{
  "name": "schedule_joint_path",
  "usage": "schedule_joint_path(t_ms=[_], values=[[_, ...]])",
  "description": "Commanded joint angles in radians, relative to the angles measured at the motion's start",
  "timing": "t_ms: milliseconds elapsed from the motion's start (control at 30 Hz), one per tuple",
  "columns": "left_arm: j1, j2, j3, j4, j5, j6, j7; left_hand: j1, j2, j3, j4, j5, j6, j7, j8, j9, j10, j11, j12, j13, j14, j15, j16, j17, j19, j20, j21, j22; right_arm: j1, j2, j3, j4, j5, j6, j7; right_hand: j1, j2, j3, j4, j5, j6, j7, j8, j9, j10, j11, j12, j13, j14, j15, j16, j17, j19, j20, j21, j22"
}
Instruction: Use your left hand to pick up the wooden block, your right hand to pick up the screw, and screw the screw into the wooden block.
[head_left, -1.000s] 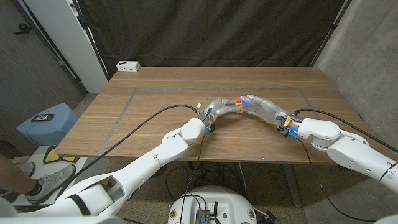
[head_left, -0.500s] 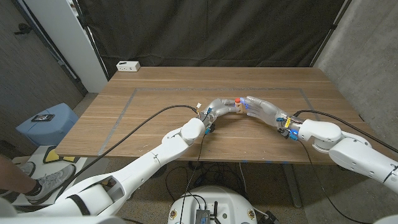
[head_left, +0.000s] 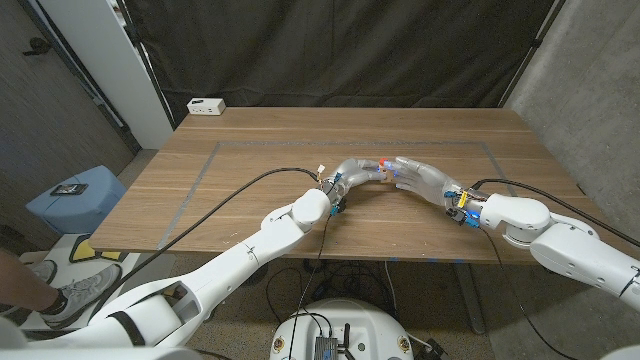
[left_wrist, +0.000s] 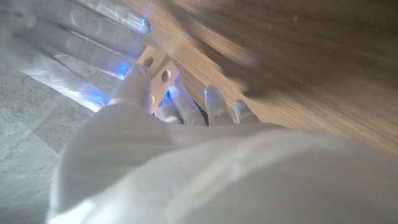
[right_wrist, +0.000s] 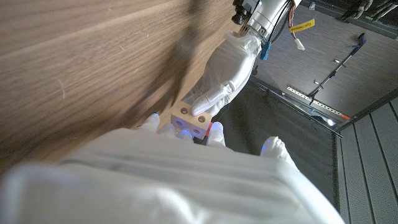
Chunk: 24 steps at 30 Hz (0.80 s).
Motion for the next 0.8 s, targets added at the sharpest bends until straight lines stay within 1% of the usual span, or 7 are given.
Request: schedule_joint_path(t_ms=[33, 233, 533, 800], values=[[-0.005, 0.002, 0.003, -0.007, 0.002, 0.022, 0.000, 0.005, 0.001, 0.003, -0.001, 0.005, 0.019, 0.003, 0.011, 0.003, 0.013, -0.002, 0.006, 0.003, 0.008, -0.058, 0.008, 0.003, 0.000, 0.006, 0.007, 0.005, -0.008, -0.007, 0.003, -0.008, 0.006, 0.002, 0.008, -0.008, 0.006, 0.004, 0.008, 0.008, 0.006, 0.000, 0.000, 0.001, -0.205, -0.008, 0.007, 0.003, -0.204, 0.001, 0.003, 0.002, -0.002, -0.003, 0.005, 0.006], [-0.007, 0.004, 0.005, -0.010, 0.004, 0.029, 0.000, 0.006, 0.002, 0.004, -0.001, 0.005, 0.020, 0.004, 0.011, 0.003, 0.013, -0.002, 0.006, 0.004, 0.010, -0.056, 0.009, 0.003, 0.000, 0.007, 0.007, 0.005, -0.020, -0.011, 0.016, -0.013, 0.015, 0.005, -0.001, -0.007, 0.006, 0.004, 0.008, 0.008, 0.006, -0.001, -0.001, 0.001, -0.205, -0.007, 0.007, 0.003, -0.204, 0.001, 0.003, 0.002, -0.002, -0.002, 0.005, 0.006], [-0.010, 0.005, 0.007, -0.010, 0.003, 0.034, -0.004, 0.008, 0.002, 0.004, -0.001, 0.005, 0.021, 0.005, 0.011, 0.003, 0.014, -0.001, 0.006, 0.005, 0.011, -0.057, 0.009, 0.003, 0.001, 0.007, 0.007, 0.005, -0.059, -0.028, 0.055, -0.023, 0.026, 0.010, -0.033, -0.007, 0.007, 0.005, 0.008, 0.009, 0.011, 0.001, -0.001, 0.001, -0.199, -0.007, 0.009, 0.003, -0.202, 0.000, 0.004, 0.002, -0.001, -0.003, 0.005, 0.006], [-0.015, 0.010, 0.013, -0.014, 0.018, 0.035, -0.002, 0.010, 0.002, 0.004, -0.002, 0.006, 0.021, 0.004, 0.010, 0.003, 0.014, -0.001, 0.006, 0.006, 0.011, -0.056, 0.009, 0.003, 0.001, 0.008, 0.007, 0.005, -0.061, -0.026, 0.067, -0.013, 0.018, 0.008, -0.047, -0.006, 0.007, 0.005, 0.008, 0.009, 0.010, 0.003, -0.003, 0.001, -0.196, -0.005, 0.010, 0.003, -0.201, 0.001, 0.004, 0.001, -0.001, -0.004, 0.005, 0.006]])
